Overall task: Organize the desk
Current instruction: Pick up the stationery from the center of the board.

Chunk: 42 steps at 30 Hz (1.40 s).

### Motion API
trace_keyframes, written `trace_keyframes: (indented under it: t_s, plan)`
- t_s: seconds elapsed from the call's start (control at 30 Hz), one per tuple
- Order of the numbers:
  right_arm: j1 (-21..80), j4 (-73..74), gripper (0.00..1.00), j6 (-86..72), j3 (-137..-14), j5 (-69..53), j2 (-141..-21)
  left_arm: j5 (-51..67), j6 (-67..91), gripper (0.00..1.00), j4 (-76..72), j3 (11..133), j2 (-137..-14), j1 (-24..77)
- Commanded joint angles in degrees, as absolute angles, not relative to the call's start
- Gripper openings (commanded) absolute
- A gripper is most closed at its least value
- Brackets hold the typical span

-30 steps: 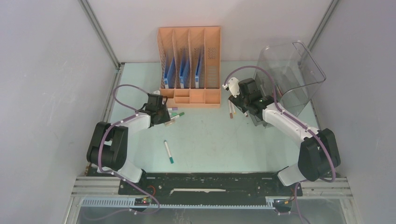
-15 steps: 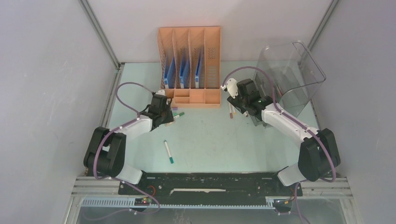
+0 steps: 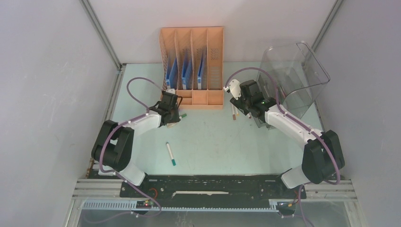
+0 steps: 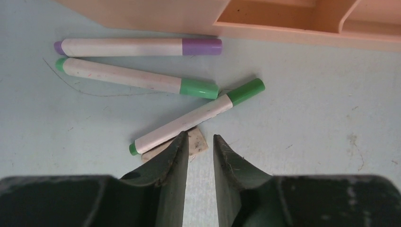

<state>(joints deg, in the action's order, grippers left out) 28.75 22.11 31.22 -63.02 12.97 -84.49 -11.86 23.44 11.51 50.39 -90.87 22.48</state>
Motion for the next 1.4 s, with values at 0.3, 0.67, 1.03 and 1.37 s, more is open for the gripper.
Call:
trace_keyframes:
  t_s: [0.3, 0.67, 1.03, 1.37]
  plan:
    - [28.28, 22.05, 0.60, 31.47, -63.16, 12.86, -82.73, -13.84, 23.67, 0.37, 15.03, 52.39, -92.77, 22.51]
    - [28.05, 22.14, 0.60, 31.38, -63.17, 12.44, -82.18, -14.07, 24.36, 0.44, 16.24, 53.08, -93.96, 22.00]
    - [27.95, 22.22, 0.60, 31.33, -63.14, 12.14, -81.65, -13.96, 24.94, 0.47, 18.02, 54.36, -95.53, 21.62]
    - [27.95, 22.23, 0.60, 31.29, -63.12, 12.06, -81.61, -13.22, 24.68, 0.46, 18.46, 54.39, -96.02, 21.62]
